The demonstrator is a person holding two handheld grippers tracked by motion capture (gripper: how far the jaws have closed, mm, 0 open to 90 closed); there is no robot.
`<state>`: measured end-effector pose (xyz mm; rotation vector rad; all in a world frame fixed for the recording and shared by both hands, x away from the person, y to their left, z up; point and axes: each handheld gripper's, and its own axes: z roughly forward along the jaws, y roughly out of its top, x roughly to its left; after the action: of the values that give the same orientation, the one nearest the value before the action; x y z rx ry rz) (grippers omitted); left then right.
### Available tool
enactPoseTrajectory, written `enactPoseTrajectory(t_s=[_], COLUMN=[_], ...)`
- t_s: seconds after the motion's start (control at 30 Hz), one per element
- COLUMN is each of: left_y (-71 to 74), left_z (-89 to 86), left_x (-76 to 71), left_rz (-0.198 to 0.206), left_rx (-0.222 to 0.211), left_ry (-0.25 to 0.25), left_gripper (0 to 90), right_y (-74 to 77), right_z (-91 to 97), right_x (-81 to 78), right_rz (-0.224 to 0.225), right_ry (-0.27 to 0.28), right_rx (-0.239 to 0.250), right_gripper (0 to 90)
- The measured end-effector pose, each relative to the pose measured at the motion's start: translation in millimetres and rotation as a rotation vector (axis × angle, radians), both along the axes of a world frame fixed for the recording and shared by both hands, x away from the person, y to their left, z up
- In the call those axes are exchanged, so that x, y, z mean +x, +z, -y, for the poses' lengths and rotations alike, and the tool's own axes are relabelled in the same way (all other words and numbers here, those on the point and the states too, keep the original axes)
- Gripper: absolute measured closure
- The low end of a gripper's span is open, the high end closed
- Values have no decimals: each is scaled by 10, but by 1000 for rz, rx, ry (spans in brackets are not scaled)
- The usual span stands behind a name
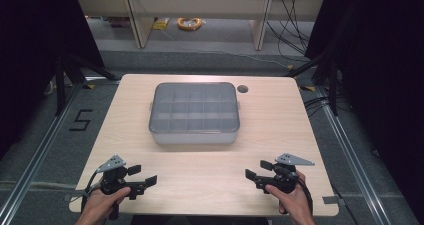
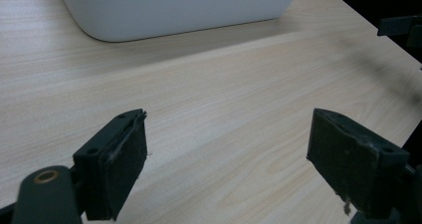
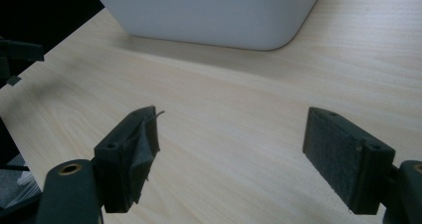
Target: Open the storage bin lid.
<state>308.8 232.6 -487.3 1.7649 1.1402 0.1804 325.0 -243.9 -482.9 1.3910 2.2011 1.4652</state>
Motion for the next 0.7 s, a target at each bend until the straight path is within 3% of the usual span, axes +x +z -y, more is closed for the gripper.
enactPoseTrajectory(t_s=[0.07, 0.1, 0.13, 0.2, 0.23, 0.27, 0.37, 0.53, 0.6, 0.7], left_y=[6, 10, 20, 19, 22, 27, 40, 66, 76, 118], left_z=[-4, -1, -6, -3, 6, 2, -5, -2, -4, 1], left_x=[17, 31, 65, 83, 98, 116, 167, 273, 284, 326], left_rz=[-5, -1, -6, -5, -5, -9, -8, -34, -32, -19], left_rx=[0, -3, -4, -13, -19, -19, -17, -62, -64, -70], left_ry=[-4, 5, 4, 8, 20, 15, 14, 20, 19, 28], left_gripper=[152, 152, 152, 152, 152, 152, 152, 152, 153, 152], right_y=[7, 20, 31, 32, 24, 41, 41, 84, 92, 102], right_z=[-8, -2, -31, -24, -10, -11, -5, 0, -16, -5], right_x=[12, 21, 33, 53, 90, 110, 148, 256, 260, 352], right_rz=[-3, -7, -34, -23, 5, -15, -5, -10, -22, -9], right_ry=[-4, -10, -23, -17, -11, -9, -10, -12, -35, -17], right_rx=[11, -13, 15, 15, -4, 9, 16, 43, 42, 68], right_gripper=[229, 229, 229, 229, 230, 232, 232, 238, 239, 239])
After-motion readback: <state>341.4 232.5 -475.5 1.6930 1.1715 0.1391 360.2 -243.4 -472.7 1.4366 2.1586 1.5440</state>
